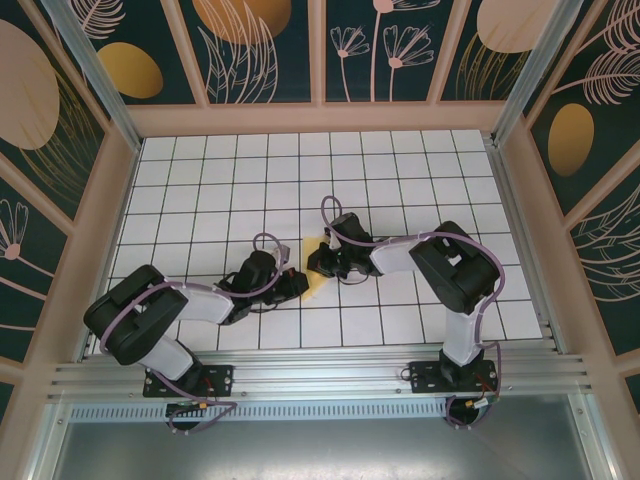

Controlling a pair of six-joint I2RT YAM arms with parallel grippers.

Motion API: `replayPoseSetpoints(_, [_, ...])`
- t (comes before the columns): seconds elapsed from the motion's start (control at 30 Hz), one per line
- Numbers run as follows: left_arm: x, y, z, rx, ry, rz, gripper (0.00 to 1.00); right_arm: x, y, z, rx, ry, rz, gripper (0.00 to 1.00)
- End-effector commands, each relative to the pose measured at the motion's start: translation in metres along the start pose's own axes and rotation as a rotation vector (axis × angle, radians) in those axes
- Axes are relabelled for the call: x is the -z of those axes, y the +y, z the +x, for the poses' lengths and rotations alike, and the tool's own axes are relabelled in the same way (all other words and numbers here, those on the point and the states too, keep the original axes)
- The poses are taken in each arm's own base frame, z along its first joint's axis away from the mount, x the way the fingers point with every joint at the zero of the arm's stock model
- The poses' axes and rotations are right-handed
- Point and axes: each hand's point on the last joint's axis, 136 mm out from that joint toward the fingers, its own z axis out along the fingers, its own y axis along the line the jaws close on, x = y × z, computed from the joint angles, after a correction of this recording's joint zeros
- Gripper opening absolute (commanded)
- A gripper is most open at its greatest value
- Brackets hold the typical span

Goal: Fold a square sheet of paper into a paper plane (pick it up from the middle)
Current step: Fourth fold the wing at the center of the table.

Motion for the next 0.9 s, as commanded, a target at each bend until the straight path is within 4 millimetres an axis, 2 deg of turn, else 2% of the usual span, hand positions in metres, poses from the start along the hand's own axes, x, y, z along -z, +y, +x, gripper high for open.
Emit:
replayPoseSetpoints(0.0, [-0.004,-0.020,-0.009,-0.010,-0.007,0.072,0.03,-0.003,-0.019,0.004,-0.017,0.005,0.047,0.10])
replayPoseSetpoints(0.07, [-0.005,-0.019,-0.010,-0.011,-0.006,0.071,0.03,-0.003,-0.018,0.004,-0.015,0.004,0.048,0.10])
replayPoseSetpoints(0.3, [-0.009,0.009,-0.005,0.025,-0.008,-0.038,0.02,-0.003,-0.020,0.004,-0.017,0.007,0.052,0.11])
replayPoseSetpoints(0.67, [-0.010,0.034,0.023,0.121,0.057,-0.023,0.01,-0.005,-0.025,0.004,-0.022,0.011,0.067,0.10])
replayPoseSetpoints(0.73, [-0.008,0.031,0.026,0.129,0.068,0.006,0.01,-0.004,-0.026,0.005,-0.023,0.010,0.072,0.11])
replayPoseSetpoints(0.77, [-0.009,0.036,0.031,0.146,0.083,0.003,0.01,-0.004,-0.027,0.005,-0.024,0.011,0.076,0.10])
replayPoseSetpoints(0.87, [-0.005,0.020,0.032,0.156,0.085,0.097,0.03,-0.004,-0.027,0.005,-0.024,0.010,0.078,0.10])
